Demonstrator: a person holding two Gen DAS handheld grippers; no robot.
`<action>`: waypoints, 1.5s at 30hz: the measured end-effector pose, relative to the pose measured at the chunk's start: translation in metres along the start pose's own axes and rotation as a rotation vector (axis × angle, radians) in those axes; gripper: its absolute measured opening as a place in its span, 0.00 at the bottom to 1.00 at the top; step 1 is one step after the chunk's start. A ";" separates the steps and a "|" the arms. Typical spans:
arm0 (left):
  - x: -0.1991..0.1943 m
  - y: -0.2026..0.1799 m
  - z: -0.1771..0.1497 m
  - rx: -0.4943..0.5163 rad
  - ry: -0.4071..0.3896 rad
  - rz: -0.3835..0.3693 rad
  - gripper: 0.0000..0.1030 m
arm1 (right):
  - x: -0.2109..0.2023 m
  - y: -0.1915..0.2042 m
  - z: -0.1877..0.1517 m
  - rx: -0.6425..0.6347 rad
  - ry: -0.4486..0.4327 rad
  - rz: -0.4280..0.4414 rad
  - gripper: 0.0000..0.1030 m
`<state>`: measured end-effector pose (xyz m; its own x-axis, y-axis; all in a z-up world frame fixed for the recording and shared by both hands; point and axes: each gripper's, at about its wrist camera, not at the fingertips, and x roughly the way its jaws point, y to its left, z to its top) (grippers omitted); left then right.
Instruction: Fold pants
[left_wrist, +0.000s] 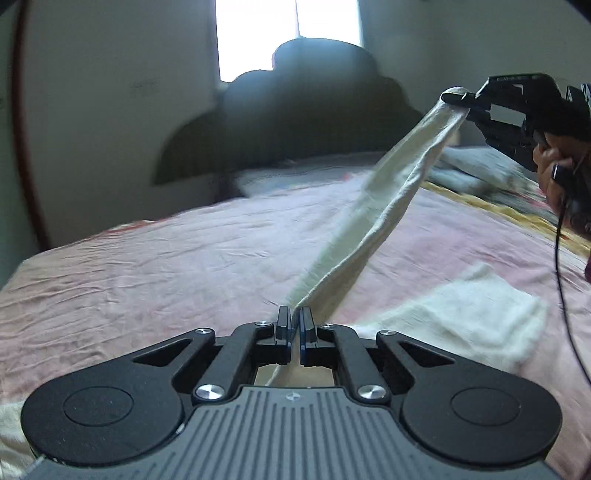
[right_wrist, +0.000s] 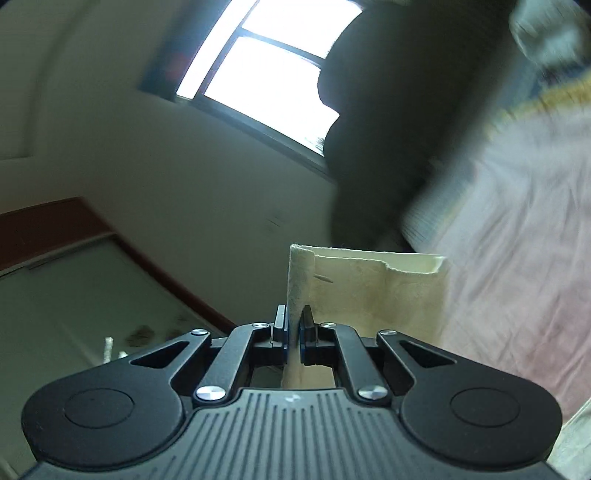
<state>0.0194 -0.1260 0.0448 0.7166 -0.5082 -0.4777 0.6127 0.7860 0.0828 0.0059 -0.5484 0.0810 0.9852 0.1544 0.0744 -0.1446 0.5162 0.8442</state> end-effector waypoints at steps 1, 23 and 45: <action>0.000 -0.003 -0.003 0.003 0.040 -0.050 0.07 | -0.017 -0.001 -0.003 -0.002 -0.010 -0.024 0.05; 0.002 -0.035 -0.058 0.128 0.253 -0.231 0.15 | -0.151 -0.116 -0.071 0.156 0.084 -0.655 0.06; -0.136 0.149 -0.123 -0.310 0.252 0.425 0.54 | 0.017 0.053 -0.274 -0.633 0.720 -0.379 0.32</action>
<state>-0.0284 0.1037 0.0143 0.7539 -0.0562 -0.6546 0.1354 0.9882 0.0711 -0.0103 -0.2875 -0.0182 0.7178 0.2497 -0.6500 -0.0635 0.9531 0.2960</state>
